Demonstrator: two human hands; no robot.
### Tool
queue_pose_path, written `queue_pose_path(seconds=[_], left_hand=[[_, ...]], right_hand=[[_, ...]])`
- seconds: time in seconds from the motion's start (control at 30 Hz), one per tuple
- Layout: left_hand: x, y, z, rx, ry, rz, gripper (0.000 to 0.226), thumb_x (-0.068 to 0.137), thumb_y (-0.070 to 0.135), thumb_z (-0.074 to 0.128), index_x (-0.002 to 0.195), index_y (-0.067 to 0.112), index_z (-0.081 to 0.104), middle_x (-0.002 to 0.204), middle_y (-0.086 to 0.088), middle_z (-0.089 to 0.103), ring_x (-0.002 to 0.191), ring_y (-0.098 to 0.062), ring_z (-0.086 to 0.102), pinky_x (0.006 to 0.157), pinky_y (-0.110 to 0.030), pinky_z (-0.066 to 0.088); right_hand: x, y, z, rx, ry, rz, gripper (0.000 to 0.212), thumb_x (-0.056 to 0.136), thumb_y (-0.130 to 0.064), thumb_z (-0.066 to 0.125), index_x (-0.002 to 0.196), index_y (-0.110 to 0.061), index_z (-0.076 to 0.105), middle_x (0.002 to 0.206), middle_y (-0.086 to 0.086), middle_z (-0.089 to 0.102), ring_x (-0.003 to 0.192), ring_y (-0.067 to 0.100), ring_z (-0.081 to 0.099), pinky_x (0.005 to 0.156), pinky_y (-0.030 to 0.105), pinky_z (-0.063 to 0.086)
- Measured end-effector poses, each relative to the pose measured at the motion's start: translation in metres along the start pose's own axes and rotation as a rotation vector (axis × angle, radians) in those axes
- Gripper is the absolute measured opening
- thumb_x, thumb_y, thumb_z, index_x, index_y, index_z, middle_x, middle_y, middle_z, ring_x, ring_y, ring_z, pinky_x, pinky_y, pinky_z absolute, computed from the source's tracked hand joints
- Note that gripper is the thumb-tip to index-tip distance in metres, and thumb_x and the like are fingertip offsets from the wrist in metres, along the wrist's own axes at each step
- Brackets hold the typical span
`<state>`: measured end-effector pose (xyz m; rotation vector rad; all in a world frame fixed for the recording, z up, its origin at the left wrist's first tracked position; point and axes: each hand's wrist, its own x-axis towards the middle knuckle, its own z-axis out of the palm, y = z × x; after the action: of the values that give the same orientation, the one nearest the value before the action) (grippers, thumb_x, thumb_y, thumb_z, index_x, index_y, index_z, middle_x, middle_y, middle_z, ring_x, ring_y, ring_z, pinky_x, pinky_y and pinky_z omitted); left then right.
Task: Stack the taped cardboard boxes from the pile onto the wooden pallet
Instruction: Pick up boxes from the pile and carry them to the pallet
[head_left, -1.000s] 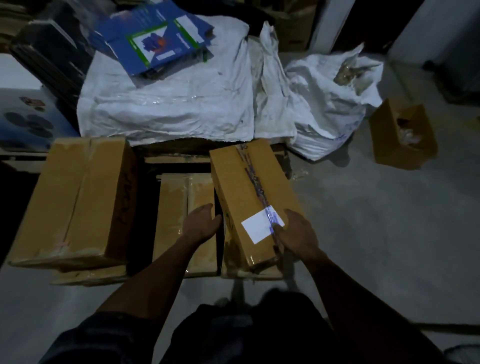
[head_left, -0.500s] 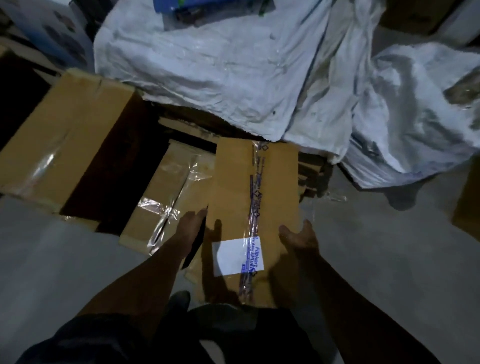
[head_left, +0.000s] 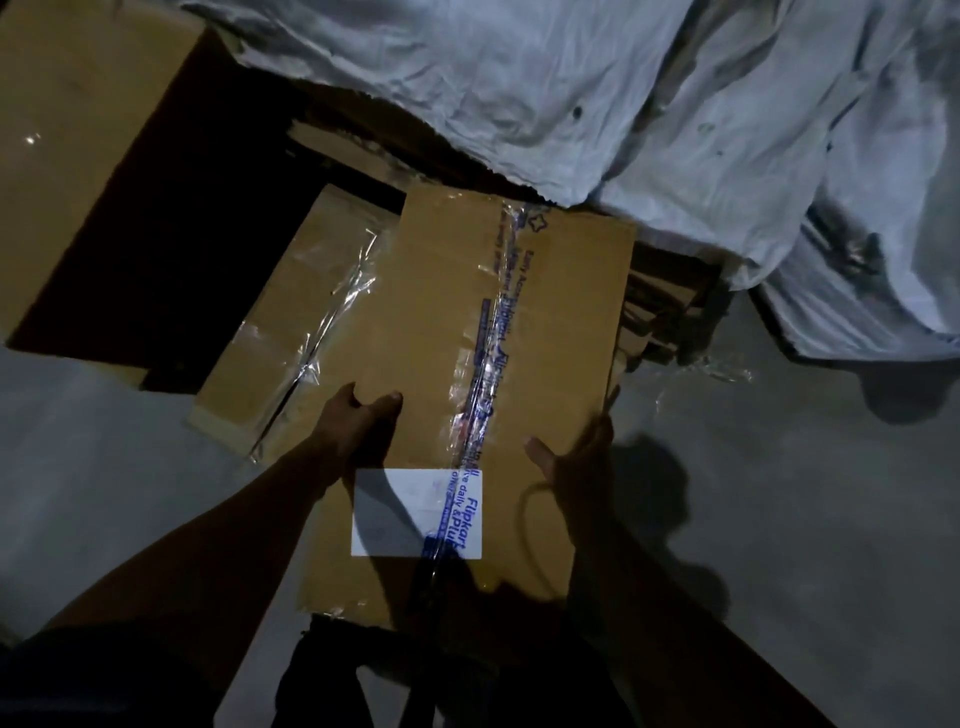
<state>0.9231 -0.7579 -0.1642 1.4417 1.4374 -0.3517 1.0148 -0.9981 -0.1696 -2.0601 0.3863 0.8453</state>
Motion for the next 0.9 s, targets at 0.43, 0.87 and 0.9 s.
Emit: queue_pose_path(seconds=[0.43,0.87,0.9], left_hand=[[-0.046,-0.03,-0.046,-0.273,-0.003,0.079,0.041,0.081,0.027,0.079,0.115,0.008,0.064,0.108,-0.009,0.072,0.094,-0.025,0.07,0.088,-0.042,0.056],[-0.184,-0.101,-0.234,-0.415,0.298,0.147,0.063,0.075,0.055,0.075,0.121,0.015,0.061,0.111,-0.005,0.07,0.093,-0.025,0.069,0.087,-0.047,0.057],[-0.19,-0.111,-0.254,-0.418,0.336,0.144,0.072,0.067,0.063,0.074,0.121,0.017,0.061,0.111,-0.004,0.071,0.094,-0.025,0.069,0.088,-0.049,0.057]], right_hand=[[-0.052,-0.015,0.009,0.048,-0.011,-0.05,0.106,0.074,-0.036,0.085,0.156,-0.028,0.018,0.155,0.004,0.037,0.139,0.028,0.04,0.108,0.036,0.038],[-0.236,-0.129,0.067,-0.315,-0.181,-0.417,0.108,0.071,-0.052,0.081,0.153,-0.04,0.012,0.14,-0.003,0.056,0.123,0.028,0.056,0.104,0.046,0.045],[-0.253,-0.137,0.08,-0.325,-0.189,-0.449,0.108,0.07,-0.055,0.08,0.152,-0.041,0.012,0.139,-0.003,0.056,0.122,0.028,0.057,0.104,0.048,0.045]])
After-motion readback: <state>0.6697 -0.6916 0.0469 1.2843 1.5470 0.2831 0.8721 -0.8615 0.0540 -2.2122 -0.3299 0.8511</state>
